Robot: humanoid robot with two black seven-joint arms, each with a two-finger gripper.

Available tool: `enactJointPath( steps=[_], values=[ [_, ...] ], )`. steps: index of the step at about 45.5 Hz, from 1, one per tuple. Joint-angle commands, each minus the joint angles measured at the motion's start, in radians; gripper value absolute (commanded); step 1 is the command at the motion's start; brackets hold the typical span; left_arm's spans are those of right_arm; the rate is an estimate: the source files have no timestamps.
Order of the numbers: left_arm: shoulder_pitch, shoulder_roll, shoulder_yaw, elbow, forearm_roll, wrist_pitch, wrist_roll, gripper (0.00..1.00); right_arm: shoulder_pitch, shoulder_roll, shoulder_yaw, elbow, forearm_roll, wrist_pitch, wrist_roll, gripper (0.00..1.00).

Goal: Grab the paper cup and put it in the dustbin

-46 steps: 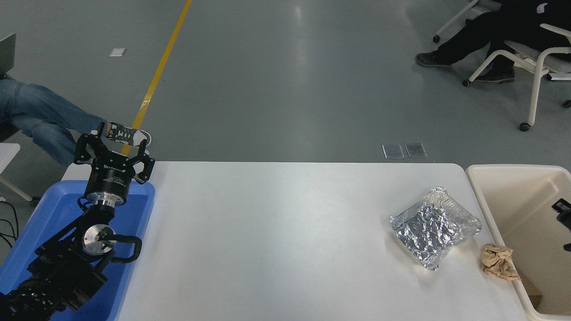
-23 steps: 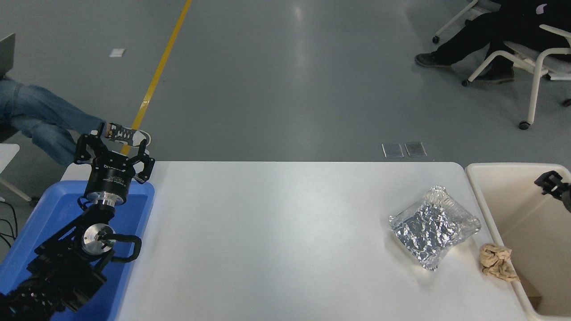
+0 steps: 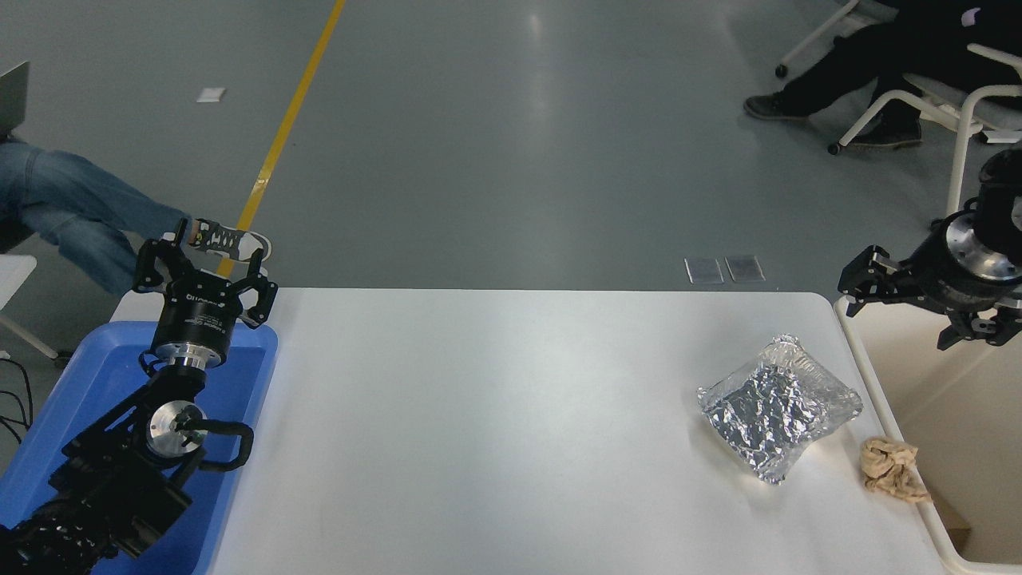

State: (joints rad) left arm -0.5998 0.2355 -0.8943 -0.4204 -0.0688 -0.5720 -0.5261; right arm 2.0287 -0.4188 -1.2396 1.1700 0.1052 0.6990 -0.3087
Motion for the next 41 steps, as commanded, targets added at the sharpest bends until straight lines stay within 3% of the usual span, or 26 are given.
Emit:
enactJointPath(
  steps=[1,16,41],
  values=[
    [0.000,-0.001,0.002,0.000,0.000,0.000,0.000,0.99,0.200,0.116,0.020,0.072,0.002,0.086,0.002,1.00],
    [0.000,-0.001,0.000,0.000,0.000,0.000,0.000,0.99,0.367,0.215,0.023,0.201,0.013,0.086,0.006,1.00],
    [0.000,-0.001,0.000,0.000,0.000,0.000,0.000,0.99,0.404,0.213,0.003,0.198,0.019,0.086,0.008,1.00]
  ],
)
